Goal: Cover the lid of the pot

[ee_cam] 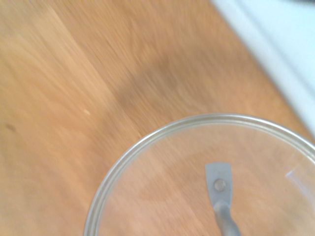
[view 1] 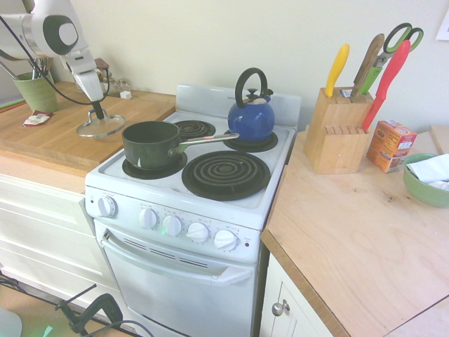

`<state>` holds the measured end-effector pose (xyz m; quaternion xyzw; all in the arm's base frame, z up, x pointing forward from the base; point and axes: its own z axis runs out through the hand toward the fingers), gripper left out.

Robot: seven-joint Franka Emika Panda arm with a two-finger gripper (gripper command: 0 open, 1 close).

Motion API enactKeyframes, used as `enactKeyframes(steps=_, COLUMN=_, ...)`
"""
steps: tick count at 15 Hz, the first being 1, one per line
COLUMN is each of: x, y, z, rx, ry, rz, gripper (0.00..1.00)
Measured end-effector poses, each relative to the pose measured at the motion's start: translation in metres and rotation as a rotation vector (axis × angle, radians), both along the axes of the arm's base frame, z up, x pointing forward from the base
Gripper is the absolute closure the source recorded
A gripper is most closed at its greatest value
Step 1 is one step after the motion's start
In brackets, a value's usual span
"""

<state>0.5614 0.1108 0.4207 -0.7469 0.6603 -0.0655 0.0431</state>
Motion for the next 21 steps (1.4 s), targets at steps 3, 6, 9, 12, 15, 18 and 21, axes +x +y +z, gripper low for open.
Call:
enactKeyframes(steps=3, x=-0.009, y=-0.025, z=0.056, rx=0.023, ry=-0.044, rz=-0.015, gripper=1.0)
enactKeyframes(steps=6, x=-0.012, y=-0.075, z=0.087, rx=0.056, ry=-0.067, rz=-0.066, gripper=1.0)
enactKeyframes(steps=9, x=-0.01, y=-0.136, z=0.094, rx=0.089, ry=-0.072, rz=-0.133, gripper=1.0)
enactKeyframes(steps=12, x=-0.017, y=-0.198, z=0.09, rx=0.107, ry=-0.064, rz=-0.196, gripper=1.0)
enactKeyframes(steps=15, x=-0.033, y=-0.245, z=0.073, rx=0.116, ry=-0.037, rz=-0.236, gripper=1.0)
enactKeyframes(steps=18, x=-0.043, y=-0.254, z=0.059, rx=0.129, ry=-0.011, rz=-0.237, gripper=1.0)
enactKeyframes(steps=21, x=-0.054, y=-0.252, z=0.053, rx=0.134, ry=0.001, rz=-0.24, gripper=1.0)
